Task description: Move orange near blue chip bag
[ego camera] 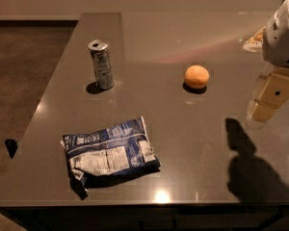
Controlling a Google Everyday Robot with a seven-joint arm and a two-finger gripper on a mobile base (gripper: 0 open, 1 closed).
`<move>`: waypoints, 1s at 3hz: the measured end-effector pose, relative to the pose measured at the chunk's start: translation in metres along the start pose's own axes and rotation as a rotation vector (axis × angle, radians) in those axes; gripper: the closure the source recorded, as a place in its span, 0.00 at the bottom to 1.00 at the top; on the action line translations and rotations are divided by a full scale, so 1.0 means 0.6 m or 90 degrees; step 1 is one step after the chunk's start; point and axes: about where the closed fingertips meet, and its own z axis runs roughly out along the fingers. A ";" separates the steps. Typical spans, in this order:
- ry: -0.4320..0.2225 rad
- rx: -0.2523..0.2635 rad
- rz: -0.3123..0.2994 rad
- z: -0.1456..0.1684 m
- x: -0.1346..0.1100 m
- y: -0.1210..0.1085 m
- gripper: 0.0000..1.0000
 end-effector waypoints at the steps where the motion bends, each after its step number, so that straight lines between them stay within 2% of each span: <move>1: 0.000 0.000 0.000 0.000 0.000 0.000 0.00; 2: -0.008 -0.002 -0.013 0.001 -0.005 -0.024 0.00; 3: -0.028 -0.009 -0.029 0.012 -0.015 -0.068 0.00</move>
Offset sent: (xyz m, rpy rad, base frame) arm 0.0358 -0.0049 0.0049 0.0153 0.0141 0.0616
